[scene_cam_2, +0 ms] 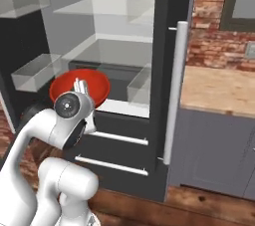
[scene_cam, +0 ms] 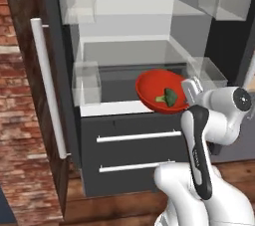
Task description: Move the cup from next to the sink to the open cabinet. Then, move the bowl with the broccoli to the fridge to clear the area for faucet cleaning.
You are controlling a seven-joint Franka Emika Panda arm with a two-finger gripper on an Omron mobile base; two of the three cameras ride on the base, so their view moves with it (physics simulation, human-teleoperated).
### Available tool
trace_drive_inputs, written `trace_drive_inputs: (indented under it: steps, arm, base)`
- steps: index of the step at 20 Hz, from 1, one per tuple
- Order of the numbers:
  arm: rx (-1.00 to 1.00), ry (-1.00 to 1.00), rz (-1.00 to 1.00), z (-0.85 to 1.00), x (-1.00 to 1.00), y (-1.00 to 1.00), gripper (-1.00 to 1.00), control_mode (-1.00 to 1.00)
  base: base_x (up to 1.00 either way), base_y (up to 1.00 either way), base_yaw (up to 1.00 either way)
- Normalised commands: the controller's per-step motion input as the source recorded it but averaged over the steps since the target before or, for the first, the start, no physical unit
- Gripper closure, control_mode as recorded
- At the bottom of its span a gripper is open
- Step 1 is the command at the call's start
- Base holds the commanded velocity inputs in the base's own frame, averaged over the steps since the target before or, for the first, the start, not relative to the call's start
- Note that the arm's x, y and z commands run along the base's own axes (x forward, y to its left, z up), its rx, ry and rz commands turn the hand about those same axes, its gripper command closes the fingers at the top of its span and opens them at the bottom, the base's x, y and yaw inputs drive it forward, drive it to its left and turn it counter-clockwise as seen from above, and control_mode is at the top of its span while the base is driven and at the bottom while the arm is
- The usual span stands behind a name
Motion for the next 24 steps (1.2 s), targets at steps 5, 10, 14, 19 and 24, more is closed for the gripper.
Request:
trace_drive_inputs:
  steps: [5,10,14,19,24]
  arm:
    - [0.00,0.00,0.00,0.00,0.00,0.00,1.00,1.00]
    - [0.00,0.00,0.00,0.00,0.00,0.00,1.00,1.00]
    - [0.00,0.00,0.00,0.00,0.00,0.00,1.00,1.00]
    - [0.00,0.00,0.00,0.00,0.00,0.00,1.00,1.00]
    - [0.00,0.00,0.00,0.00,0.00,0.00,1.00,1.00]
  base:
    - [0.52,0.71,-0.02]
    - [0.53,0.11,-0.06]
    - [0.39,0.00,-0.04]
    - [0.30,-0.05,-0.01]
    - [0.81,-0.11,-0.12]
